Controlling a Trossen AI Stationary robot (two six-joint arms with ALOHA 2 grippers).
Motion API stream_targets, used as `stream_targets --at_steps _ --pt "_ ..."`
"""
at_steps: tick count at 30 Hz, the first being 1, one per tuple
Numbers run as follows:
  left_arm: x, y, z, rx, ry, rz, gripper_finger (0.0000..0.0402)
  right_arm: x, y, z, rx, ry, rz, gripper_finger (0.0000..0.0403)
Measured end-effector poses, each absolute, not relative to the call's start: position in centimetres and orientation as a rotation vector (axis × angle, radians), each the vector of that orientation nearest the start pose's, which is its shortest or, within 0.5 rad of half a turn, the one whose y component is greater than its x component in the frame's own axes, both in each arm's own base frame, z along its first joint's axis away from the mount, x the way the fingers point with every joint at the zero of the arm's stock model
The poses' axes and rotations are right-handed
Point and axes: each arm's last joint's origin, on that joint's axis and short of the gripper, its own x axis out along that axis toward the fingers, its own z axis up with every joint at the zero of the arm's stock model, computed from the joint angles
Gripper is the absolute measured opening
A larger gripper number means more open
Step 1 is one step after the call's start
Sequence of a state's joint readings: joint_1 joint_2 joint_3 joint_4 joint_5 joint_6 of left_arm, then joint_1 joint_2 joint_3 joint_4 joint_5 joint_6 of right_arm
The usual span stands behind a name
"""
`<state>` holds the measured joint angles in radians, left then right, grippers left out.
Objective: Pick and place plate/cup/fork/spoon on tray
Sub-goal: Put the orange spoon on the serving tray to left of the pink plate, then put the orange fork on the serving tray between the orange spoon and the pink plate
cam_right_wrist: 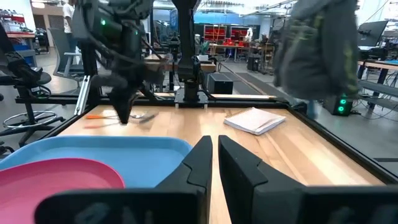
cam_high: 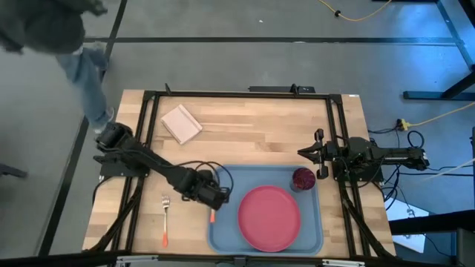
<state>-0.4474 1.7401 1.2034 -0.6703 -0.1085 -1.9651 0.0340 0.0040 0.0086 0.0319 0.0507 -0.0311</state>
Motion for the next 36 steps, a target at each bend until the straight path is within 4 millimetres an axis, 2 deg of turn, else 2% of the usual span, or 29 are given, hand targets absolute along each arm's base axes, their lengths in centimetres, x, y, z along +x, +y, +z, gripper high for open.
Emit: stream_targets --at_steps 7,15,23,36 --pt "32.5 -14.8 18.3 -1.412 1.014 0.800 0.0001 9.7 0.2 16.9 -0.030 -0.036 -0.017 0.0033" --pt "33.1 -15.4 16.2 -1.415 1.125 0.793 0.0002 9.7 0.2 16.9 -0.030 -0.036 -0.017 0.0033" --pt "33.5 -14.9 16.2 -1.372 1.057 0.789 0.0035 9.7 0.2 16.9 -0.030 -0.036 -0.017 0.0033" --pt "33.5 -14.5 16.4 -1.339 1.066 0.764 0.0040 9.7 0.2 16.9 -0.030 -0.035 -0.018 0.0033"
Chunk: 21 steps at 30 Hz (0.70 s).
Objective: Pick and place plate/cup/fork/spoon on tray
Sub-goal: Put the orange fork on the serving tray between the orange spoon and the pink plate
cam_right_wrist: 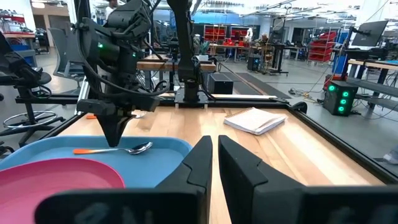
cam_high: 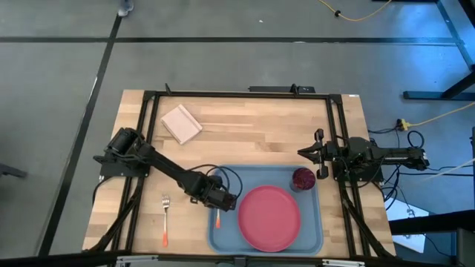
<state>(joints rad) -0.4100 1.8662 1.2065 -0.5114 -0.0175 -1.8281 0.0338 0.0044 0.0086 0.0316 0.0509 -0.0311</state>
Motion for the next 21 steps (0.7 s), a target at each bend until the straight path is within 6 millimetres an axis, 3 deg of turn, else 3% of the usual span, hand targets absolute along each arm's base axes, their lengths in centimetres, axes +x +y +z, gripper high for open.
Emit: stream_targets --at_steps 5,11,16,21 --pt "32.0 -13.2 20.6 -1.356 1.207 0.613 0.0038 9.7 0.2 16.9 -0.030 -0.035 -0.017 0.0033" --pt "28.4 -12.0 23.5 -1.244 1.383 0.609 0.0038 9.7 0.2 16.9 -0.030 -0.035 -0.018 0.0033" --pt "27.2 -10.2 24.3 -1.169 1.356 0.720 0.0038 9.7 0.2 16.9 -0.030 -0.037 -0.017 0.0033" --pt "27.6 -9.1 24.3 -1.091 1.354 0.653 0.0038 9.7 0.2 16.9 -0.030 -0.036 -0.017 0.0033"
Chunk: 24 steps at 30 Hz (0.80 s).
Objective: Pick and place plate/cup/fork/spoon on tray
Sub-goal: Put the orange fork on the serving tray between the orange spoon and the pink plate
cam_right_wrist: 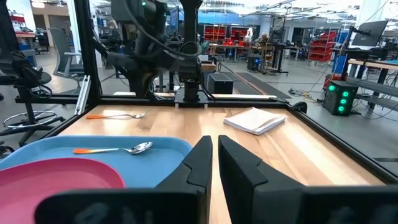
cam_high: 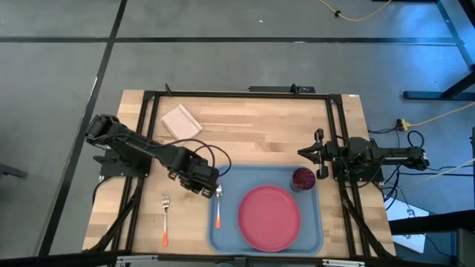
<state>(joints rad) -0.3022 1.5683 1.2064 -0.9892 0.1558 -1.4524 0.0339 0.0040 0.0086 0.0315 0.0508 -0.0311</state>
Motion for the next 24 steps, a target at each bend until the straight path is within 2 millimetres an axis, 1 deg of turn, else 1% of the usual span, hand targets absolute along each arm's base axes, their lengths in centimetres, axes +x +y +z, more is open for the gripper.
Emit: stream_targets --at_steps 3,8,12,15,17,20,22,24 --pt "28.0 -8.2 24.3 -1.029 1.341 0.604 0.0037 9.7 0.2 16.9 -0.030 -0.036 -0.017 0.0033" --pt "28.4 -6.8 24.3 -0.936 1.300 0.595 0.0037 9.7 0.2 16.9 -0.030 -0.035 -0.017 0.0033" --pt "28.5 -6.2 24.3 -0.847 1.296 0.558 0.0037 9.7 0.2 16.9 -0.030 -0.036 -0.017 0.0033" --pt "28.0 -5.9 24.2 -0.815 1.335 0.592 0.0037 9.7 0.2 16.9 -0.030 -0.036 -0.018 0.0033" --pt "27.8 -5.9 24.1 -0.820 1.357 0.613 0.0037 9.7 0.2 16.9 -0.030 -0.036 -0.017 0.0033" --pt "27.4 -6.6 24.1 -0.816 1.382 0.623 0.0037 9.7 0.2 16.9 -0.030 -0.036 -0.018 0.0033" --pt "27.2 -7.2 24.1 -0.798 1.375 0.626 0.0037 9.7 0.2 16.9 -0.030 -0.036 -0.018 0.0033" --pt "27.2 -7.5 24.1 -0.793 1.338 0.672 0.0037 9.7 0.2 16.9 -0.030 -0.036 -0.018 0.0033"
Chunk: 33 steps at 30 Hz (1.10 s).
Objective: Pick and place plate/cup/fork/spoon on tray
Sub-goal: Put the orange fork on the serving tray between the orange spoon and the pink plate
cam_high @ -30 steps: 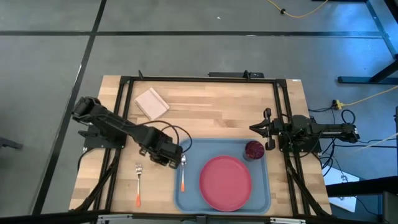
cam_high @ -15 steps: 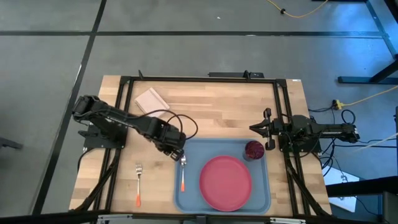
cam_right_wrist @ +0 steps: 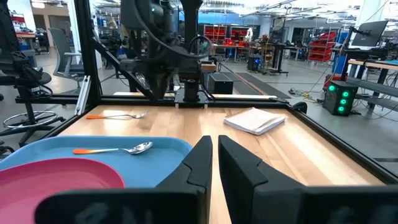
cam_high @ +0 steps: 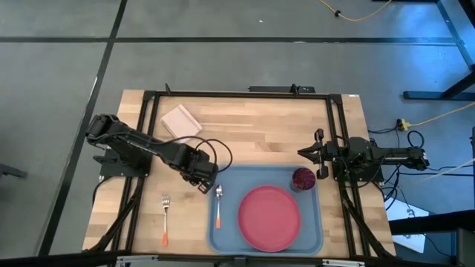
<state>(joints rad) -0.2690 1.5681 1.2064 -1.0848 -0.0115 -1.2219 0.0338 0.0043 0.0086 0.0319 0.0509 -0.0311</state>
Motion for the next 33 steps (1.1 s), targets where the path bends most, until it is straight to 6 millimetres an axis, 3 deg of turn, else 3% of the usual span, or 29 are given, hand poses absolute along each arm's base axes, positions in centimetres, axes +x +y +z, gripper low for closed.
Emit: stream_targets --at_steps 7,11,17,25,33 --pt "26.5 -9.5 24.1 -0.758 1.240 0.752 0.0037 9.7 0.2 16.9 -0.030 -0.036 -0.018 0.0033" --pt "26.0 -10.9 24.1 -0.838 1.160 0.844 0.0037 9.7 0.2 16.9 -0.030 -0.036 -0.018 0.0033" --pt "23.9 -15.0 24.1 -0.944 1.028 0.922 0.0037 9.7 0.2 16.9 -0.030 -0.036 -0.017 0.0033" --pt "21.3 -19.5 21.4 -0.997 1.000 1.101 0.0037 9.7 0.2 16.9 -0.030 -0.036 -0.017 0.0033" --pt "21.2 -21.4 19.0 -1.061 1.108 1.194 0.0037 9.7 0.2 16.9 -0.030 -0.036 -0.017 0.0033"
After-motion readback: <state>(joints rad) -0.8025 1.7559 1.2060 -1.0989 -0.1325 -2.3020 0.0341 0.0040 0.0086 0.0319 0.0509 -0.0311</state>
